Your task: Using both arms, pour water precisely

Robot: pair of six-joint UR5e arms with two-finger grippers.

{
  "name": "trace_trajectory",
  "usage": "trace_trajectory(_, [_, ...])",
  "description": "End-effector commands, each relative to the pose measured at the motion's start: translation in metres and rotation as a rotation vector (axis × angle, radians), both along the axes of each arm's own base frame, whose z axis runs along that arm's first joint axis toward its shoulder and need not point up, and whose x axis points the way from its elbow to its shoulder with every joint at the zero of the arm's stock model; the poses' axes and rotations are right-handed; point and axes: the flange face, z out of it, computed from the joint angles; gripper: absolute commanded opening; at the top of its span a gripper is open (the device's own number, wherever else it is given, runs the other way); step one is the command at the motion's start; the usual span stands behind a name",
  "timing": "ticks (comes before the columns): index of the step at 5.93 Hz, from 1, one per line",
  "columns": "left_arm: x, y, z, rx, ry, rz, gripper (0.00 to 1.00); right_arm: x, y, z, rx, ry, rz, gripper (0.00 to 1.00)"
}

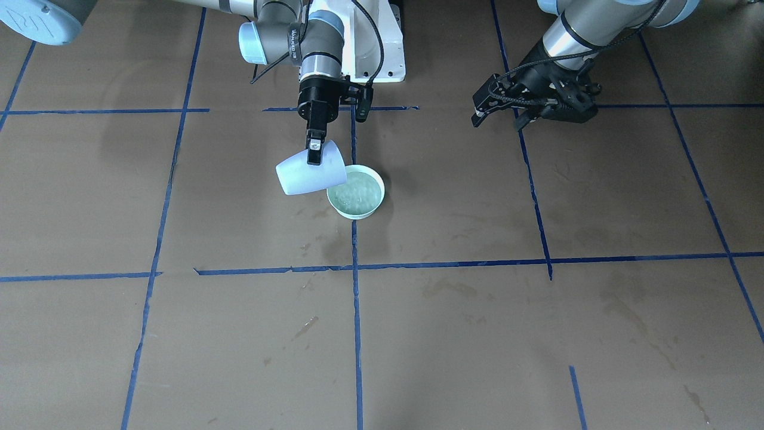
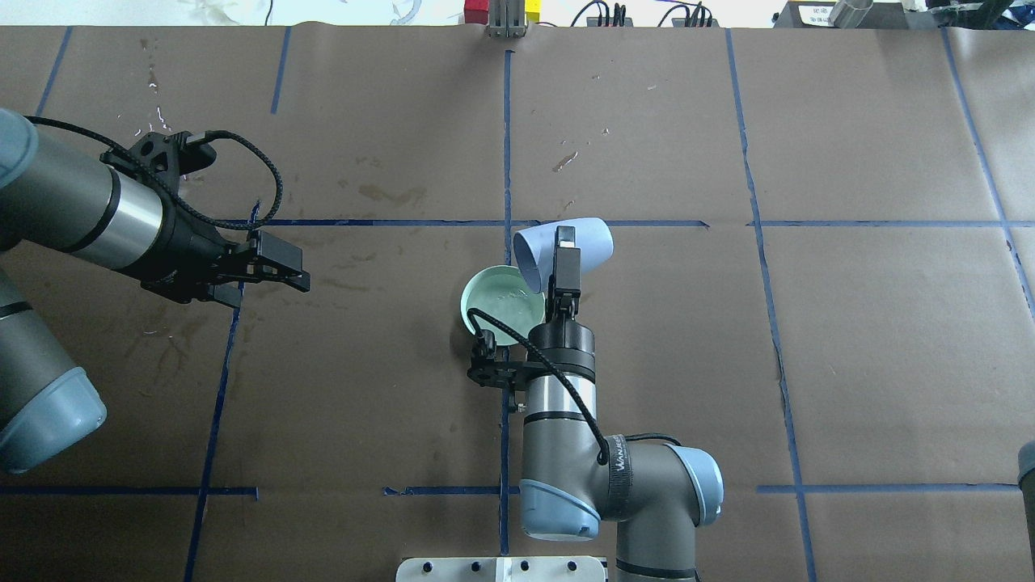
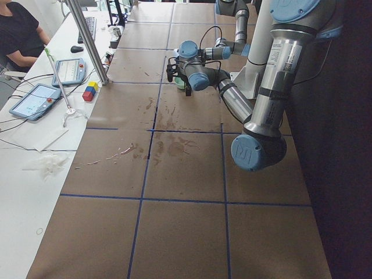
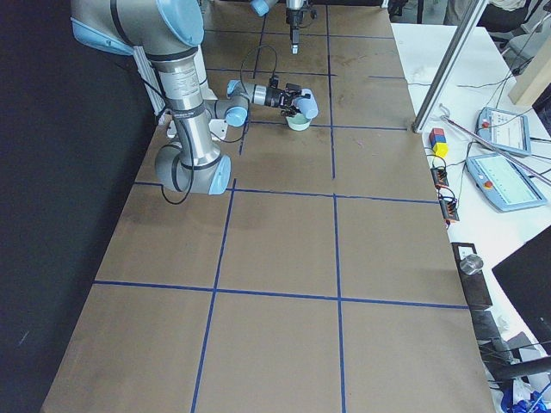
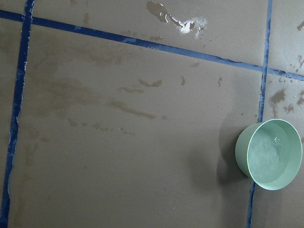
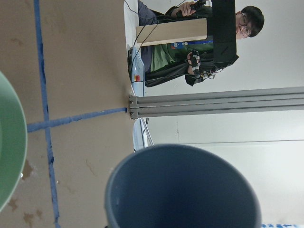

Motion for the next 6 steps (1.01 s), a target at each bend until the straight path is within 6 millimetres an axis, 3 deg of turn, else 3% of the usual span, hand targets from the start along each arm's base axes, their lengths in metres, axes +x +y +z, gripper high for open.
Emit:
trace_trajectory(1, [0.000, 0.000, 0.000, 0.000, -0.001, -0.001, 1.00, 0.008, -0.005, -0.008, -0.065, -0.287, -0.041, 0.05])
trace_trajectory(2, [0.001, 0.000, 0.000, 0.001, -0.001, 0.000, 1.00, 0.013, -0.007, 0.000, -0.074, -0.378, -0.026, 0.05])
trace_trajectory(4, [0.001, 0.001, 0.000, 0.003, -0.003, -0.003, 1.00, 0.027, -0.005, 0.019, -0.175, -0.823, -0.031, 0.03])
trace_trajectory(5, [0.001, 0.001, 0.000, 0.004, -0.003, -0.002, 1.00, 0.040, -0.006, 0.037, -0.187, -0.905, -0.027, 0.02])
trace_trajectory(6, [0.001, 0.000, 0.002, 0.003, -0.006, -0.005, 1.00, 0.056, -0.004, 0.070, -0.218, -1.045, 0.016, 0.00])
